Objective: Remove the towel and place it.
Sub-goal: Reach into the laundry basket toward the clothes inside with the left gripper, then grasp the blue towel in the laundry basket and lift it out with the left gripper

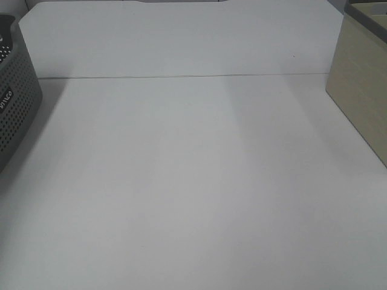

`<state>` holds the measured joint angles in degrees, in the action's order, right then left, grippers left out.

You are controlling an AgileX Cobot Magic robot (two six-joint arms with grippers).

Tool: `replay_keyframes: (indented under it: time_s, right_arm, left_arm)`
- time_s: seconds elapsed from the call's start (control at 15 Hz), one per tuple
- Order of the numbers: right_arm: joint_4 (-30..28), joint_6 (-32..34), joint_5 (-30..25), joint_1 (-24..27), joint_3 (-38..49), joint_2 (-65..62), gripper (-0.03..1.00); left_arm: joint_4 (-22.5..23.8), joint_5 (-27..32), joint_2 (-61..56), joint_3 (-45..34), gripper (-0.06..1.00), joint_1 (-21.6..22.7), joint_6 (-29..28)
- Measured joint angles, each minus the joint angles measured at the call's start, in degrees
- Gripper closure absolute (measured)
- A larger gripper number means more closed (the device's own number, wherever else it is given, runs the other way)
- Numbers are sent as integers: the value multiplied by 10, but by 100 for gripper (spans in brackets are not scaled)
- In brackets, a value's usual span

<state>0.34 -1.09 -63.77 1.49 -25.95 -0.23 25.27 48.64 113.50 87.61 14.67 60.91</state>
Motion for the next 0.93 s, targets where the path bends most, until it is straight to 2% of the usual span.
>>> replay_keyframes:
  time_s: [0.4,0.47,0.6,0.87,0.93]
  right_arm:
    - [0,0,0,0,0,0,24]
    - [0,0,0,0,0,0,24]
    - [0,0,0,0,0,0,24]
    - [0,0,0,0,0,0,24]
    - [0,0,0,0,0,0,24]
  left_arm:
    - [7,-9,46,0,30,-17,4]
    - [9,-9,46,0,47,-19,4]
    - [16,2,45,0,65,-19,4]
    - [29,17,45,0,71,-21,4]
    - [29,17,45,0,77,-21,4]
